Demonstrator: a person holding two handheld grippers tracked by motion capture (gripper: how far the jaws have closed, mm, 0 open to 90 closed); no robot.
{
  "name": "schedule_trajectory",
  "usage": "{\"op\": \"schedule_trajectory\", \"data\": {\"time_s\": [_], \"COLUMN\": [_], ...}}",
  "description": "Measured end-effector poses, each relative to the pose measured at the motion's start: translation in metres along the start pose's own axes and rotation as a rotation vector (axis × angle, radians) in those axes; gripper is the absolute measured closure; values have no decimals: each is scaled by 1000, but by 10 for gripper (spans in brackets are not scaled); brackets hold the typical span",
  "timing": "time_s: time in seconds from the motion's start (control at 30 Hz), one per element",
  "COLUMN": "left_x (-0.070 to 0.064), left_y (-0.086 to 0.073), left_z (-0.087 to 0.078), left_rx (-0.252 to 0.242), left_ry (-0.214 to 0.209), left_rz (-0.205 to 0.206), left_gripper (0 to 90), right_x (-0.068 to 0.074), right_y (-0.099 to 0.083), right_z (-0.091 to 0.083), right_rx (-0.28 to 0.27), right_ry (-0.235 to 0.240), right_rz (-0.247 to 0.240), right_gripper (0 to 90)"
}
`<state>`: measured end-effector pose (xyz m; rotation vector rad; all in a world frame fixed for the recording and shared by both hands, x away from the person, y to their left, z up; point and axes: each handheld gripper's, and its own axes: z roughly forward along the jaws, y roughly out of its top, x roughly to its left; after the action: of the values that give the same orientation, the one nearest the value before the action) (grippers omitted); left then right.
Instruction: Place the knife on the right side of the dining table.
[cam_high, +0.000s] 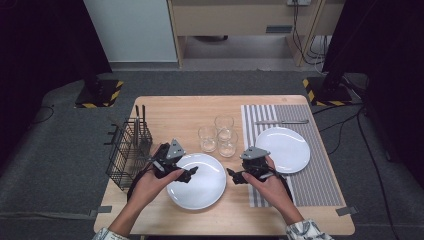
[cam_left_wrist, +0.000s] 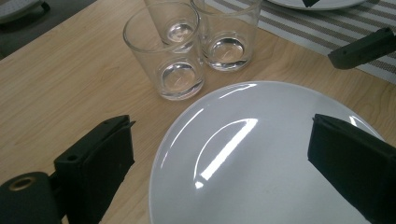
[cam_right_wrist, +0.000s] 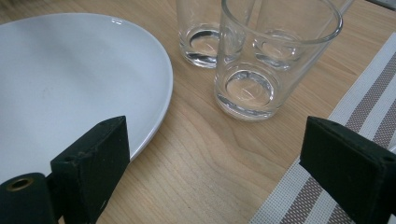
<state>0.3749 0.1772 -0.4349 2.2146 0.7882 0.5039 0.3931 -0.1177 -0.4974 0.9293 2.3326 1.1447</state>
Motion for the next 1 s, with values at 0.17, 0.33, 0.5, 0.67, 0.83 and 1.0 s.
{"op": "schedule_trajectory", "data": {"time_s": [0.17, 0.33, 0.5, 0.67, 0.83, 1.0], "left_x": [3, 6, 9, 13, 13, 11], "left_y": [1, 0, 0, -2, -4, -8], "left_z": [-11, -18, -22, -28, -35, -46], "left_rx": [-4, 2, 4, 7, 11, 10], "left_ry": [14, 33, 42, 54, 63, 70], "left_rz": [-15, -19, -20, -23, -23, -14], "left_gripper": [62, 62, 62, 62, 62, 61], "right_x": [0, -1, 0, 3, 6, 7], "right_y": [0, 0, 0, 1, 2, 2], "right_z": [-1, -2, -2, -2, -1, -1], "right_rx": [-1, -4, -8, -8, -3, -4], "right_ry": [4, 3, 4, 13, 23, 24], "right_rz": [2, 5, 5, -2, -11, -12], "right_gripper": [83, 83, 82, 85, 86, 86]}}
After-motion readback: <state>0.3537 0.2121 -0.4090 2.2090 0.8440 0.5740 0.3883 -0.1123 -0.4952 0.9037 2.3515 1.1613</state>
